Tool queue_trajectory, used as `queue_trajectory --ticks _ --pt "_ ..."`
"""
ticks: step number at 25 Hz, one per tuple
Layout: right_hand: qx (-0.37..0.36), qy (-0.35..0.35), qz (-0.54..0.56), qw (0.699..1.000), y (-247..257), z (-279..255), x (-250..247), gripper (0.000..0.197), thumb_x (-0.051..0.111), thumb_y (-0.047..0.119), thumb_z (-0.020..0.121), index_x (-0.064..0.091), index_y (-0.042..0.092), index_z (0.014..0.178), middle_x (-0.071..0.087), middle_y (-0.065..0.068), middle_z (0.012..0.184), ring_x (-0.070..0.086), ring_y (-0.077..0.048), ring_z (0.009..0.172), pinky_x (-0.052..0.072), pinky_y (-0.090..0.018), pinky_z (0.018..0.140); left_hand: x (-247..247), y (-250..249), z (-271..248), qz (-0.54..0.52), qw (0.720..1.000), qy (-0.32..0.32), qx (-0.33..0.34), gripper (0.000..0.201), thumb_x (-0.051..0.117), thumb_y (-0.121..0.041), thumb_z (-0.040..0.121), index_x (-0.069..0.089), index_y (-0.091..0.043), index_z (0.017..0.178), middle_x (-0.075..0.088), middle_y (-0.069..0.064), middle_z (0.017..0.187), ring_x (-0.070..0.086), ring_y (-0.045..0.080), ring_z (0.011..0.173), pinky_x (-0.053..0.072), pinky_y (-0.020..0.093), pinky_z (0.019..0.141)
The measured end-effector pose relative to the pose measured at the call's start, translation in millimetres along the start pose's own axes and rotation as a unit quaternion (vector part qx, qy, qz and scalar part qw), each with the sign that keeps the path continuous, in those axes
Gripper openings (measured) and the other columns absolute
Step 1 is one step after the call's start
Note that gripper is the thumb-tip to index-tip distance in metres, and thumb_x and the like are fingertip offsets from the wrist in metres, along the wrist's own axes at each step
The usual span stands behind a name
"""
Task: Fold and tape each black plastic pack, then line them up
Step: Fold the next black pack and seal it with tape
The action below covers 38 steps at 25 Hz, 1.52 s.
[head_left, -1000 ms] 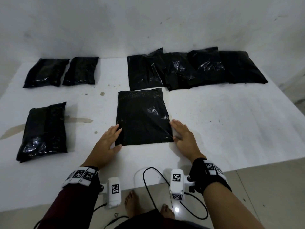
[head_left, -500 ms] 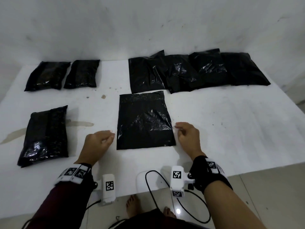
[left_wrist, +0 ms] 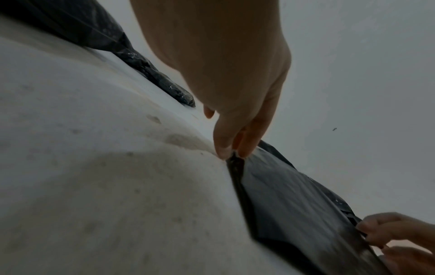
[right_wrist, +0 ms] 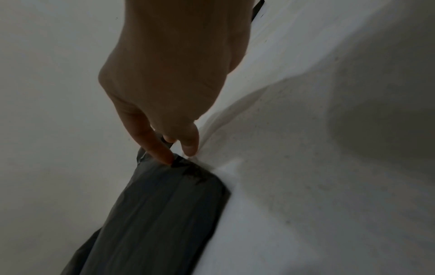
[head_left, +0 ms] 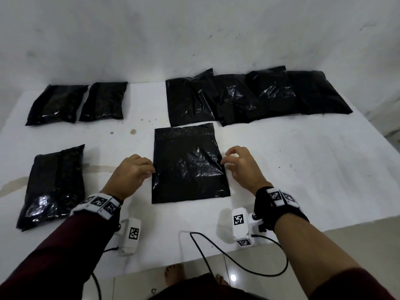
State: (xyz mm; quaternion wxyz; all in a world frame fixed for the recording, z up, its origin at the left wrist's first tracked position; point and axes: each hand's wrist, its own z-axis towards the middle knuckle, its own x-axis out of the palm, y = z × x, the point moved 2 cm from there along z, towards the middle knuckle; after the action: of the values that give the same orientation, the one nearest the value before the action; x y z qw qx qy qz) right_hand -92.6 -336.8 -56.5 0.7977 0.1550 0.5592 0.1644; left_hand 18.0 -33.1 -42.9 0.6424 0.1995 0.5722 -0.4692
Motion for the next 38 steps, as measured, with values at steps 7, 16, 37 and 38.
queue_trajectory --ticks 7,16,37,38 --pt "-0.065 0.039 -0.054 0.996 0 4 0 0.024 0.079 -0.006 0.063 0.074 0.011 0.079 0.061 -0.012 0.088 0.058 -0.034 0.078 0.049 -0.033 0.06 2 9 3 0.016 0.999 0.029 0.034 0.011 0.074 -0.009 0.067 0.075 -0.012 0.078 0.073 0.0 0.08 0.061 0.024 0.064 0.049 0.033 0.055" --pt "-0.01 0.005 0.003 1.0 -4 2 8 0.008 0.068 0.008 0.073 0.073 0.008 0.079 0.061 -0.01 0.079 0.055 -0.031 0.073 0.046 -0.033 0.066 4 10 0 -0.004 0.999 0.037 -0.005 0.015 0.077 -0.004 0.069 0.074 -0.01 0.082 0.072 0.001 0.085 0.06 0.022 0.072 0.052 0.033 0.064" --pt "0.213 -0.029 0.203 0.955 4 4 2 0.007 0.06 0.007 0.088 0.068 0.007 0.088 0.058 -0.002 0.083 0.052 -0.018 0.081 0.035 -0.022 0.074 -2 -10 0 -0.241 0.931 -0.078 -0.263 0.014 0.06 -0.012 0.089 0.065 -0.009 0.077 0.056 -0.003 0.074 0.047 0.009 0.066 0.035 0.01 0.062" --pt "0.232 -0.026 0.221 0.947 6 7 1 0.008 0.059 0.007 0.088 0.066 0.009 0.083 0.057 -0.002 0.081 0.051 -0.017 0.079 0.036 -0.024 0.073 0 -9 4 -0.271 0.911 -0.061 -0.306 0.02 0.057 -0.014 0.091 0.061 -0.005 0.073 0.051 0.0 0.068 0.043 0.011 0.06 0.034 0.013 0.057"
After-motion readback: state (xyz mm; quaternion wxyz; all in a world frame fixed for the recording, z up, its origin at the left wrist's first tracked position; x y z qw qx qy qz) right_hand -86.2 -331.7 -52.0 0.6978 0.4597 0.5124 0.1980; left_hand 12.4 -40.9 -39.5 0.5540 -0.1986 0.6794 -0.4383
